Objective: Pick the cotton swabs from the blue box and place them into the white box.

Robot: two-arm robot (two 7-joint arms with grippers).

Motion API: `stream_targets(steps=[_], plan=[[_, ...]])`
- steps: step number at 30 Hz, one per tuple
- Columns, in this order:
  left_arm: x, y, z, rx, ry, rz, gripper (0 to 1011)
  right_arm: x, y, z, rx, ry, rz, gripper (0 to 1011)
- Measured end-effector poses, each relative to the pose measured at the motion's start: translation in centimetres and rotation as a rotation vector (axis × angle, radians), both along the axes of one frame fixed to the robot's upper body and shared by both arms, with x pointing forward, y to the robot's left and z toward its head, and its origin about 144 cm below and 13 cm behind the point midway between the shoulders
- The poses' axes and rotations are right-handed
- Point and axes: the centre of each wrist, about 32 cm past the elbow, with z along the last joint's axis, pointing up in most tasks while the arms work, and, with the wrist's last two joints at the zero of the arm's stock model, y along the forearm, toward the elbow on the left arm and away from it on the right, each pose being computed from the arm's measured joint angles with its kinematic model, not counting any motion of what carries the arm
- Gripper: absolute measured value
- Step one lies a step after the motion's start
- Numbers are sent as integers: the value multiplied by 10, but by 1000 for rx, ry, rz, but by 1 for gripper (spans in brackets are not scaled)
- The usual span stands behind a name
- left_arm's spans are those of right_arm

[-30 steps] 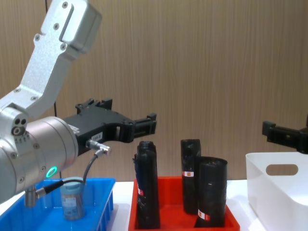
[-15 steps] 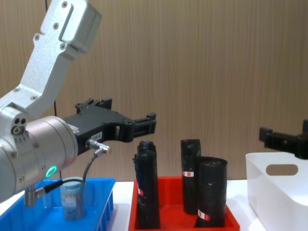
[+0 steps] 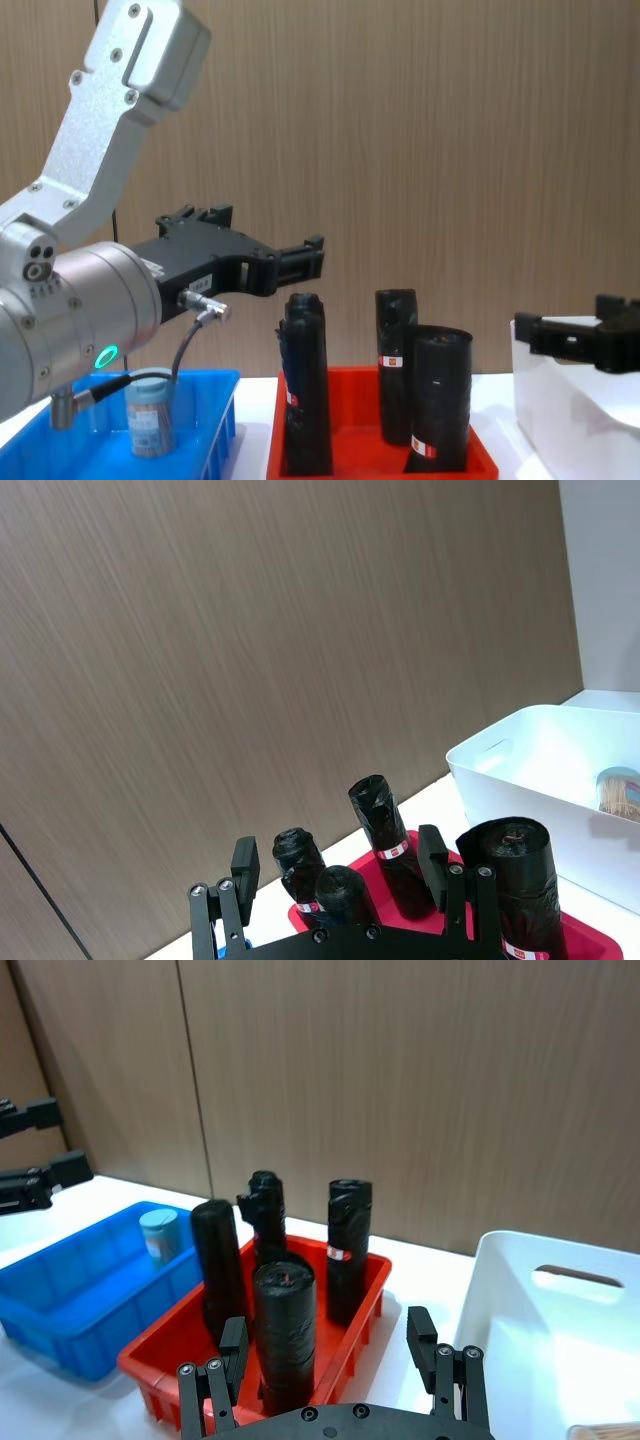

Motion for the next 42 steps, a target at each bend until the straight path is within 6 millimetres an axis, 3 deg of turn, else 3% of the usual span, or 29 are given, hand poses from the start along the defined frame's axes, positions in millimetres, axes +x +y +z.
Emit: stream_targets(steps=[22, 42], plan=[[0, 0, 0, 0, 0, 0, 1004, 44, 13, -15, -15, 97, 133, 1002], [0, 0, 0, 0, 0, 0, 1004, 89, 32, -30, -46, 137, 147, 1002]])
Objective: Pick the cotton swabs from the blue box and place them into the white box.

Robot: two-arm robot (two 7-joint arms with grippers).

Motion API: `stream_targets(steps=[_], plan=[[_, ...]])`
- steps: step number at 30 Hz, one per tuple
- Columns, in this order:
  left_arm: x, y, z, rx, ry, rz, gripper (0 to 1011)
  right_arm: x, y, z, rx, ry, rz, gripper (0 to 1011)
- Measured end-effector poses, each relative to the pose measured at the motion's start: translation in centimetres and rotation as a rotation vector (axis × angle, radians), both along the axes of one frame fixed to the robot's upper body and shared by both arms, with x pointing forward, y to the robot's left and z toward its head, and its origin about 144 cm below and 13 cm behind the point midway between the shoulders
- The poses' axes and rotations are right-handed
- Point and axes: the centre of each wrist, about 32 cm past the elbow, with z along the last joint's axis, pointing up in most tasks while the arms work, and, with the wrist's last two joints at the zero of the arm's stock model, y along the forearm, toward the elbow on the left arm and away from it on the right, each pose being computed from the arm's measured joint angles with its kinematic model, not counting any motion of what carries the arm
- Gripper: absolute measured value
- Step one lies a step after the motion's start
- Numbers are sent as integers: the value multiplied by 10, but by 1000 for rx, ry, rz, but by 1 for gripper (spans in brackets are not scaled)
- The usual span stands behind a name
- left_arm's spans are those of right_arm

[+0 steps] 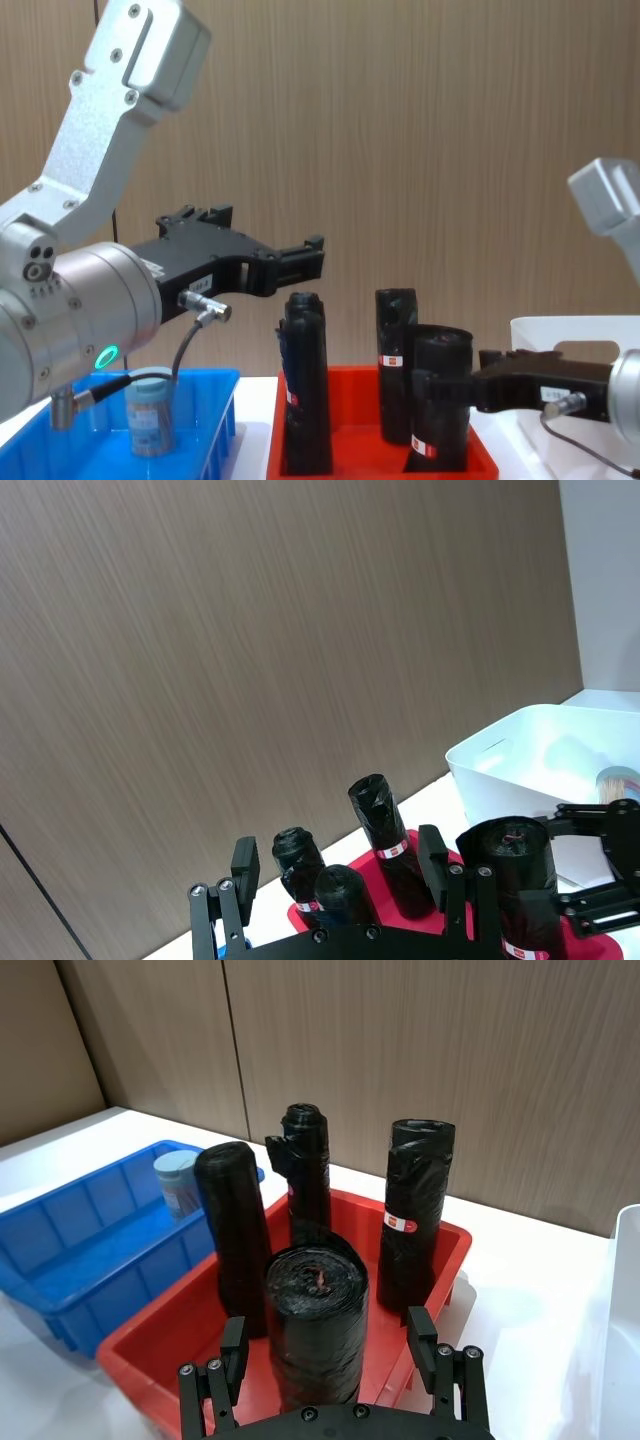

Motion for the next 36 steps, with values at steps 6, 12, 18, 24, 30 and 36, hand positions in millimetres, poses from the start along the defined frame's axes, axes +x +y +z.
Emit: stream_targets(steps=[6, 12, 18, 24, 30, 36], plan=[[0, 0, 0, 0, 0, 0, 1004, 12, 5, -3, -11, 6, -7, 1002], [0, 0, 0, 0, 0, 0, 1004, 20, 8, -5, -20, 14, -13, 910], [0, 0, 0, 0, 0, 0, 1004, 25, 10, -6, -25, 18, -15, 774], [0, 0, 0, 0, 0, 0, 1004, 28, 12, -5, -27, 22, -16, 577], [0, 0, 0, 0, 0, 0, 1004, 29, 12, -4, -25, 30, -17, 516], [0, 0, 0, 0, 0, 0, 1004, 29, 12, 1, -15, 25, -17, 485]])
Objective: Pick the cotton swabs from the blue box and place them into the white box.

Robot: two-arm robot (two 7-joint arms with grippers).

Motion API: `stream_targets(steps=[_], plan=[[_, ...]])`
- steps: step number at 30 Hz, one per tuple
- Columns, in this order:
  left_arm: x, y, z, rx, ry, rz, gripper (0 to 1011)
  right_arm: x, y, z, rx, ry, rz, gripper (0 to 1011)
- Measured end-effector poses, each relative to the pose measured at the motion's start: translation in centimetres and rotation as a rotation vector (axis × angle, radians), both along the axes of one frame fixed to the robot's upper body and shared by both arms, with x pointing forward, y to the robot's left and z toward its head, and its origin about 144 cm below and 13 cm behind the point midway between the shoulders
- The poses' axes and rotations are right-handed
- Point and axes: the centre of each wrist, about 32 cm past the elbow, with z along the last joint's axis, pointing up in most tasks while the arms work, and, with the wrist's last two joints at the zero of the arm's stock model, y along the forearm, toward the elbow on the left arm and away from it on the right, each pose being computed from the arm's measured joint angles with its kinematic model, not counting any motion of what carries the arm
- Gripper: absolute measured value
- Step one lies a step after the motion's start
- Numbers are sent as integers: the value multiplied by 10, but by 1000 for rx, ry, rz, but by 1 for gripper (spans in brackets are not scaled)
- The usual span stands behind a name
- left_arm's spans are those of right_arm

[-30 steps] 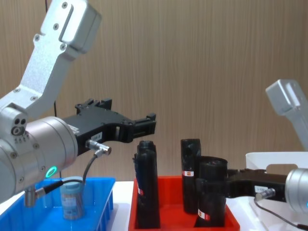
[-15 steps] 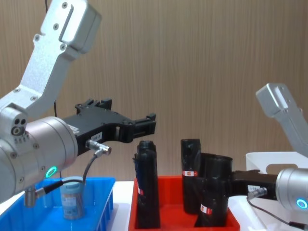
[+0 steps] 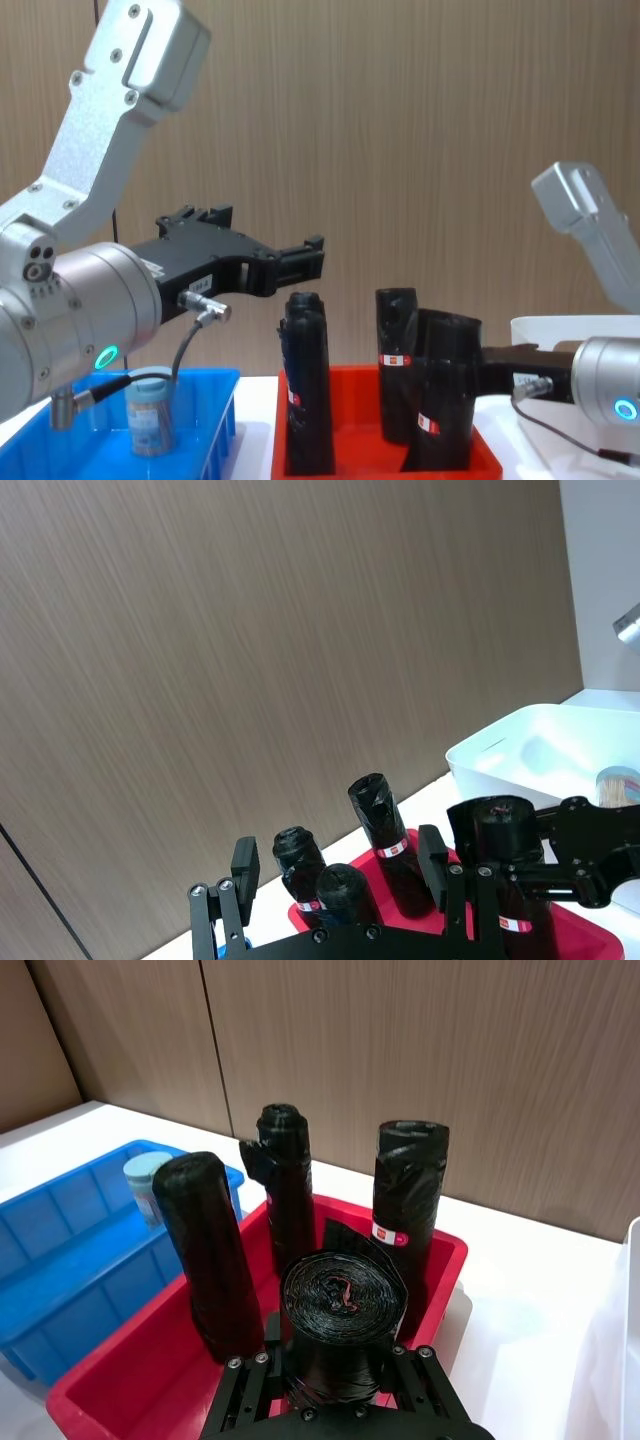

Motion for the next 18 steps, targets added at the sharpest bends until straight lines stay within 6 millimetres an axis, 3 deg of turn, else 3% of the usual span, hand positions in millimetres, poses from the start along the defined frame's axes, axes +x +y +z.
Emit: stream_targets(steps=[7, 18], plan=[[0, 0, 0, 0, 0, 0, 1004, -2, 0, 8, 20, -24, -5, 464], [0, 0, 0, 0, 0, 0, 1004, -10, -3, 36, 63, -110, -9, 464]])
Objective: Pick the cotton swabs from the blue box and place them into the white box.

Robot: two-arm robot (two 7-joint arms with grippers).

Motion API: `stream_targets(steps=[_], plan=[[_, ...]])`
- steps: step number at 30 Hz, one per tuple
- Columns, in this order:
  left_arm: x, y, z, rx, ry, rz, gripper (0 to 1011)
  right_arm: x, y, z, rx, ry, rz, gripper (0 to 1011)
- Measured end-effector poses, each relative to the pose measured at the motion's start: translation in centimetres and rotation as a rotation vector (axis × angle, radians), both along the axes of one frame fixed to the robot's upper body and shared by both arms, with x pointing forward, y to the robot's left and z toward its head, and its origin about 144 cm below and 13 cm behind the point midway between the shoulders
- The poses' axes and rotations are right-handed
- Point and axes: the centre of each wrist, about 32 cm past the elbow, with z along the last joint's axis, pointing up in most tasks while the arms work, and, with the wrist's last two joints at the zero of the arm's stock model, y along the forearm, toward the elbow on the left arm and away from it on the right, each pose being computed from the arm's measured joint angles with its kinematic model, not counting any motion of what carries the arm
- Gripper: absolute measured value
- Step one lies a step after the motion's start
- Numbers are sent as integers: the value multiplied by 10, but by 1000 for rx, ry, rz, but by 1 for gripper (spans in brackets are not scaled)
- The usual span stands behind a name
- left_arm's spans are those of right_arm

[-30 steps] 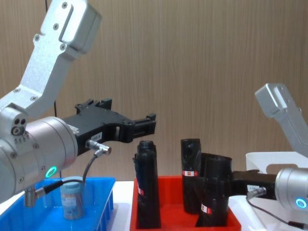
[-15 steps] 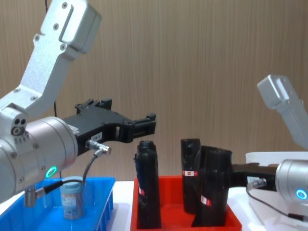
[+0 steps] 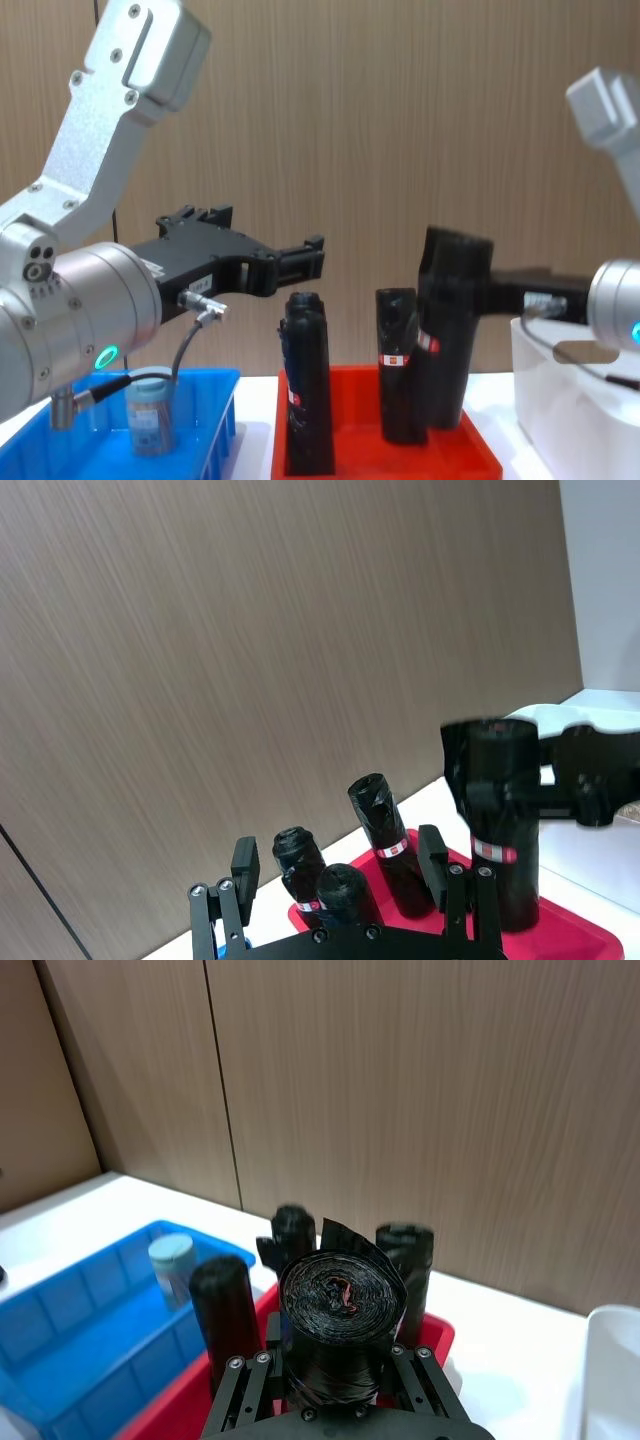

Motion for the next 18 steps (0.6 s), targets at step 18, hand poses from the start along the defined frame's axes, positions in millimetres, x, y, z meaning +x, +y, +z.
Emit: stream_targets(steps=[18], plan=[[0, 0, 0, 0, 0, 0, 1004, -11, -32, 46, 17, -146, -105, 464]])
